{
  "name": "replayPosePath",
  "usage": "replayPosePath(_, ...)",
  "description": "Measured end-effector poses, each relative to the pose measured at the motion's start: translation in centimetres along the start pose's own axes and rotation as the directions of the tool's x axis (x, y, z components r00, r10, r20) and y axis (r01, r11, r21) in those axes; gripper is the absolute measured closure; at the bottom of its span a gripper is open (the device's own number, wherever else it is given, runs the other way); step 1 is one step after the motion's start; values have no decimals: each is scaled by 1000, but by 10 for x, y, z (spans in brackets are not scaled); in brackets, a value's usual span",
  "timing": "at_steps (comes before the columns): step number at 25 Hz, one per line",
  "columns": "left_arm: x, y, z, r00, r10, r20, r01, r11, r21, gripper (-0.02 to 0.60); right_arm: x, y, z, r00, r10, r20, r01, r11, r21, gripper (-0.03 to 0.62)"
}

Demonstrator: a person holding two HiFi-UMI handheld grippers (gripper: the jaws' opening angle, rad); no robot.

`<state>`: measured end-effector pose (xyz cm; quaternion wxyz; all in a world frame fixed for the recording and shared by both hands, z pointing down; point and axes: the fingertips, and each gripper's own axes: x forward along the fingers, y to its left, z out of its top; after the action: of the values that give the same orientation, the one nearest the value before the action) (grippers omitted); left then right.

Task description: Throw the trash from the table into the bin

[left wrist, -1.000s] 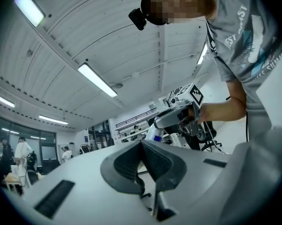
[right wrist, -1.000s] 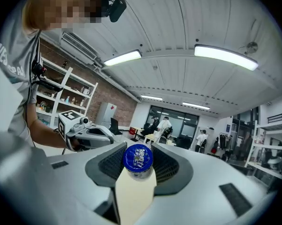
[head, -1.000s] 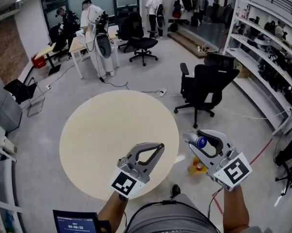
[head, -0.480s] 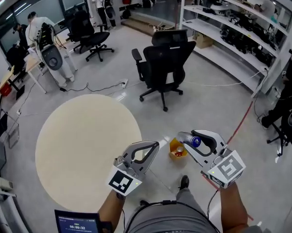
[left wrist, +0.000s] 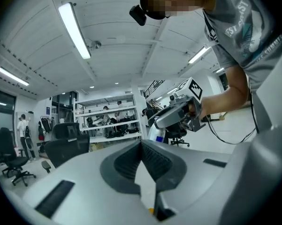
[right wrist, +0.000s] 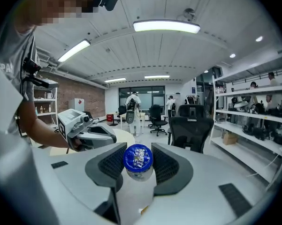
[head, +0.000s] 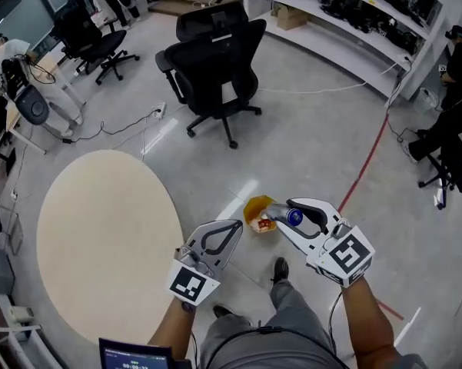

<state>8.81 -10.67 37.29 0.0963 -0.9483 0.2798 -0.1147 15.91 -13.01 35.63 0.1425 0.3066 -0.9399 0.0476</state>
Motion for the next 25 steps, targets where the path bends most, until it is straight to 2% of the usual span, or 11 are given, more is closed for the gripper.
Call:
replayPosePath(9, 96, 6, -146, 995, -66, -76, 56, 991, -121, 540, 74, -80, -137, 997, 18, -74, -7, 991, 136, 424)
replayPosePath(19, 153, 4, -307, 984, -104, -143, 66, 968, -244, 540, 157, -123, -306, 977, 29, -212, 18, 976, 219, 424)
replayPosePath(25, 171, -9, -416, 974, -101, -201, 22, 932, -361, 540, 204, -133, -421, 958, 35, -286, 43, 964, 262, 424)
